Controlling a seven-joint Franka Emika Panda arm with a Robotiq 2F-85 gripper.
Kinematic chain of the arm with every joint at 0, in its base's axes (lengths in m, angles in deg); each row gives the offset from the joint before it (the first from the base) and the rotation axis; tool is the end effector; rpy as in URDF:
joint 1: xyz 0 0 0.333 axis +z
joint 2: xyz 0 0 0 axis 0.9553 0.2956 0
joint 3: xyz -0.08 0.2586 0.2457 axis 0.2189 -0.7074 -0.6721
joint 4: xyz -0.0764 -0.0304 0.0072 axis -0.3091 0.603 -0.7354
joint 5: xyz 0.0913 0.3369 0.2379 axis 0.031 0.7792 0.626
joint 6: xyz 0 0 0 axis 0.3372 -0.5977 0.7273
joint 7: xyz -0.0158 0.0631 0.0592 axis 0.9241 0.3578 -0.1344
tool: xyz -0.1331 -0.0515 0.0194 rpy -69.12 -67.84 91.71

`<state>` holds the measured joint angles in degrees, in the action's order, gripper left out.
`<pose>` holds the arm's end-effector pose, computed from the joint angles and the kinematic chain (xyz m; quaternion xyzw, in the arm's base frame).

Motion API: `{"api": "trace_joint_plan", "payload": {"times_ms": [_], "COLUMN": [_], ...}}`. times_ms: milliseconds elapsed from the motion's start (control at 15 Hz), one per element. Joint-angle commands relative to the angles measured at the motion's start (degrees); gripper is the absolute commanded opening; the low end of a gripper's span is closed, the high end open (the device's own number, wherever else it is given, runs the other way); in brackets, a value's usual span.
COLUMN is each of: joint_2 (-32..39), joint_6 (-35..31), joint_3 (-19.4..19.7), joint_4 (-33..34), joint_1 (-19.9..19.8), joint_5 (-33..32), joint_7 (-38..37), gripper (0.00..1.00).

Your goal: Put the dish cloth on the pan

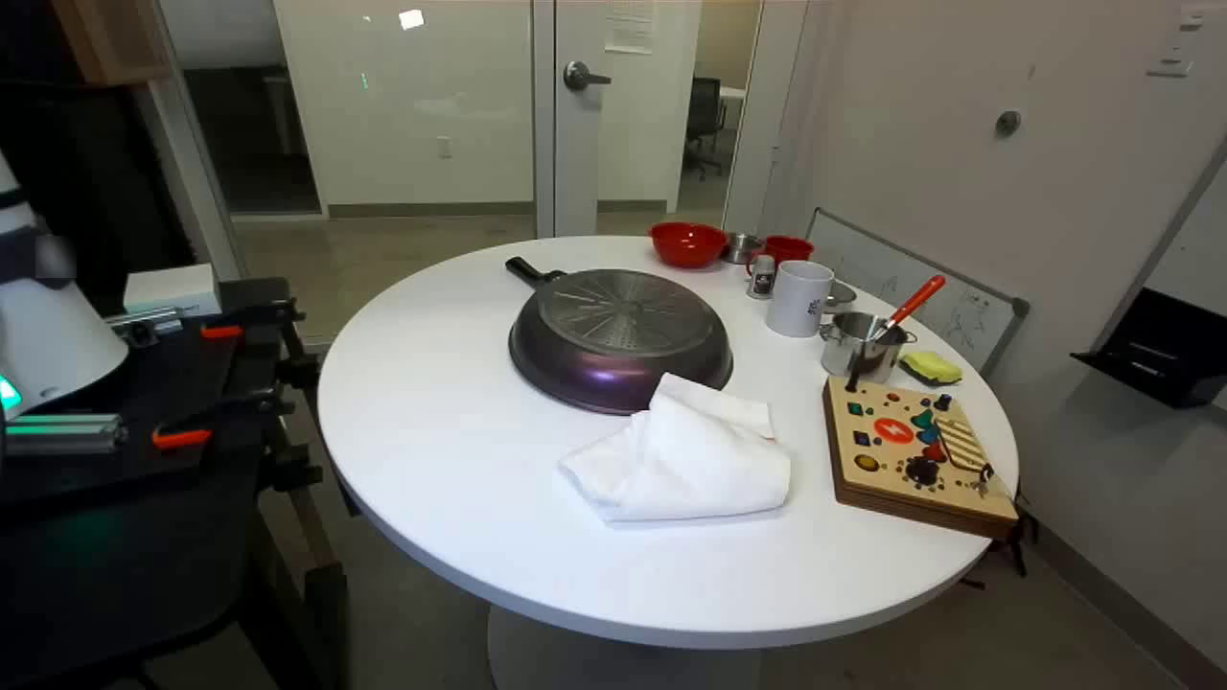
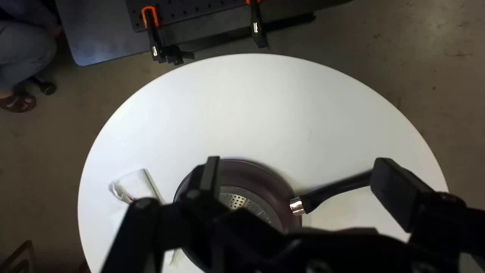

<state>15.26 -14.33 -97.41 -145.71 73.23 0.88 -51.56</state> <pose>0.3526 0.1135 0.5488 0.9901 -0.1170 -0.0468 0.0615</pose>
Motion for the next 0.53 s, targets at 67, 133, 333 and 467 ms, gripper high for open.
{"api": "trace_joint_plan", "payload": {"times_ms": [67, 133, 333, 467], "joint_2": [0.18, -0.03, 0.42, 2.24], "joint_6": [-0.9, -3.0, -9.92, -16.29], "joint_3": [0.88, 1.02, 2.26, 2.93], "joint_4": [-0.33, -1.11, -3.56, -5.59], "joint_1": [0.63, 0.19, -0.96, -2.68], "joint_5": [0.11, 0.05, -0.11, -1.79], "joint_7": [-0.55, -1.35, -2.07, -3.11], "gripper": [1.0, 1.0, 1.0, 1.0]}}
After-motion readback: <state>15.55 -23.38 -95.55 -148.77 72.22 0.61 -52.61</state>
